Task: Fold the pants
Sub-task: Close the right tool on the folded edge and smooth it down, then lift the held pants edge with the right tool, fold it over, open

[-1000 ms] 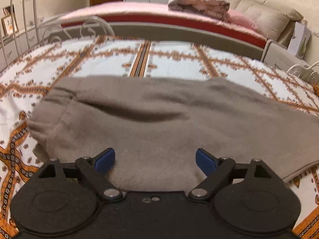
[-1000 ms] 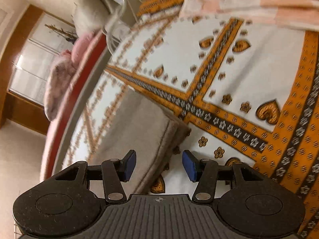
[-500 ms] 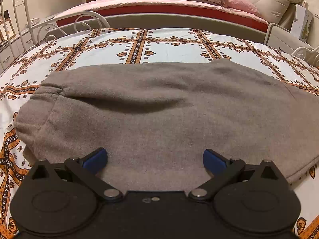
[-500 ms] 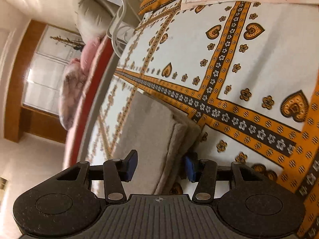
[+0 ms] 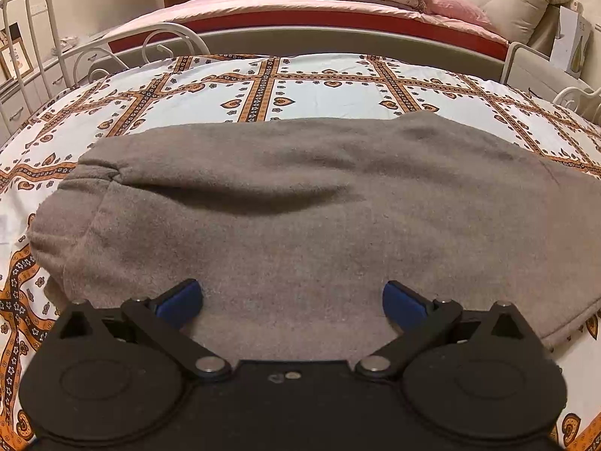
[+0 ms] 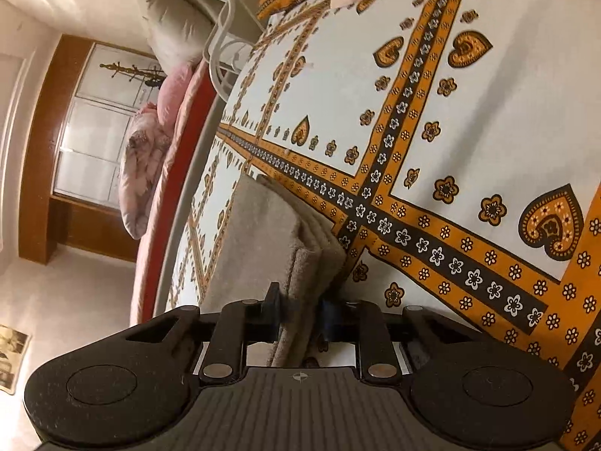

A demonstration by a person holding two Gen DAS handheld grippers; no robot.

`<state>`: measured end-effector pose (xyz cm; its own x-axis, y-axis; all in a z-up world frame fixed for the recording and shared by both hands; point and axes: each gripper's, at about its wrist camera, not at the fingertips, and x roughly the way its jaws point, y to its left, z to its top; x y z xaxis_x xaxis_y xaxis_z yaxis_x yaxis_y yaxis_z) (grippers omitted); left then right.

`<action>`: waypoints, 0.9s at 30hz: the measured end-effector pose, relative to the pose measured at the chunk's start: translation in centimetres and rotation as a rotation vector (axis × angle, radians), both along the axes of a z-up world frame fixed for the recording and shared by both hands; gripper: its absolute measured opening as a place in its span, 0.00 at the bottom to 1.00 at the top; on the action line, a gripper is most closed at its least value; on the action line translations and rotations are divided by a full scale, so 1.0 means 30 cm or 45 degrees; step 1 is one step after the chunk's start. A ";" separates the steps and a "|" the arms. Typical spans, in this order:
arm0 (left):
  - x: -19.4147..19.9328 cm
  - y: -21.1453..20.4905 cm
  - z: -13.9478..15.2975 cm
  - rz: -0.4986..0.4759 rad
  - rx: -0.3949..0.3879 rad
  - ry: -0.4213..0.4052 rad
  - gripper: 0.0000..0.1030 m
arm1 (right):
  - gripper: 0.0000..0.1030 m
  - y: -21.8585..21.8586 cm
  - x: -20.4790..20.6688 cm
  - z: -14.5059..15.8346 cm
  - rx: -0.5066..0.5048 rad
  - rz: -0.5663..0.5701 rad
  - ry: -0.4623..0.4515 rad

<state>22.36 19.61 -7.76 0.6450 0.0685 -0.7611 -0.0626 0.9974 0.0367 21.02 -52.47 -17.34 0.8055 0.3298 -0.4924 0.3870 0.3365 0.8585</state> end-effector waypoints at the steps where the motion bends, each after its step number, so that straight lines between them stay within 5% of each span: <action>1: 0.001 -0.001 -0.001 -0.003 0.005 0.000 0.94 | 0.21 -0.004 0.002 -0.001 0.007 0.004 0.001; 6: -0.002 0.005 0.023 0.012 0.005 -0.026 0.89 | 0.20 0.009 0.016 0.030 -0.071 0.044 0.016; 12: -0.054 0.060 0.117 0.107 -0.070 -0.197 0.88 | 0.17 0.101 0.030 0.140 -0.349 0.075 0.019; 21: -0.131 0.229 0.151 0.275 -0.123 -0.208 0.88 | 0.17 0.355 0.072 0.324 -0.513 0.173 -0.186; 27: -0.210 0.356 0.163 0.381 -0.155 -0.238 0.88 | 0.17 0.595 0.163 0.424 -0.491 0.290 -0.317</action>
<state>16.05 30.30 -2.88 0.7386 0.1912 -0.6465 -0.3462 0.9304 -0.1204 25.92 -34.62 -4.64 0.8425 0.3429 -0.4155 0.0666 0.6991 0.7120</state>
